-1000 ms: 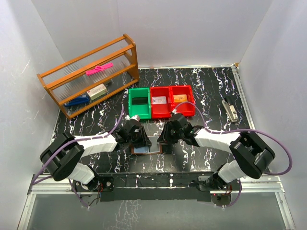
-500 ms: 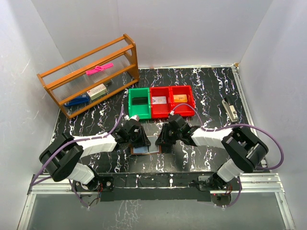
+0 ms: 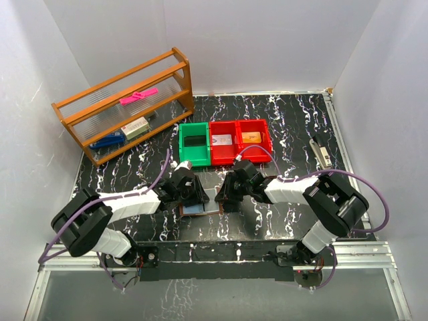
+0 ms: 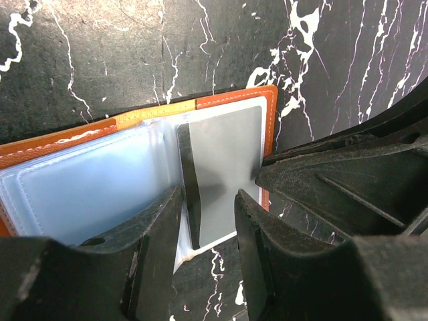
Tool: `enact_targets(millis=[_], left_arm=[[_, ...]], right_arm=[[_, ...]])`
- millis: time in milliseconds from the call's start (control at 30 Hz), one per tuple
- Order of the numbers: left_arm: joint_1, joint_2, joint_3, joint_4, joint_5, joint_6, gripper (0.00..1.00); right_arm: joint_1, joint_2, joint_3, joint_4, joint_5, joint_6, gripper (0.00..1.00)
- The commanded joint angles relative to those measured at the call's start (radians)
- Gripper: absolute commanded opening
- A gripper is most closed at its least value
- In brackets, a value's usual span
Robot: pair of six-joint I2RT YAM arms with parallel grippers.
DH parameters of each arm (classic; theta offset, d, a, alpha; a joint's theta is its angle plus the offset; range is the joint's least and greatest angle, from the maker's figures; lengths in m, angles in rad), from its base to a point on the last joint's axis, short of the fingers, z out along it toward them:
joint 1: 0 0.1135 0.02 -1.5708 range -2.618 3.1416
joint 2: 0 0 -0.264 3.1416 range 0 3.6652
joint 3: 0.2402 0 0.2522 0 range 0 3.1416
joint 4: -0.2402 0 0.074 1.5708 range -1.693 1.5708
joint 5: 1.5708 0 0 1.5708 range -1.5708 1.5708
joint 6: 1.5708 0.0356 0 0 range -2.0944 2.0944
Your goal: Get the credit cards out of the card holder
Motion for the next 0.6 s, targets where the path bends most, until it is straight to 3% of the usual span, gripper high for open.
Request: enact_targets(millis=[0, 333, 567], left_arm=[[-0.003, 0.012, -0.053, -0.011, -0.016, -0.028, 0.38], [-0.002, -0.079, -0.045, -0.124, -0.122, -0.05, 0.44], [-0.003, -0.044, -0.057, -0.047, -0.056, -0.039, 0.41]], right_arm=[[0.006, 0.049, -0.024, -0.05, 0.028, -0.038, 0.14], [0.007, 0.039, -0.028, -0.058, 0.043, -0.034, 0.14], [0.006, 0.032, -0.024, -0.054, 0.034, -0.036, 0.14]])
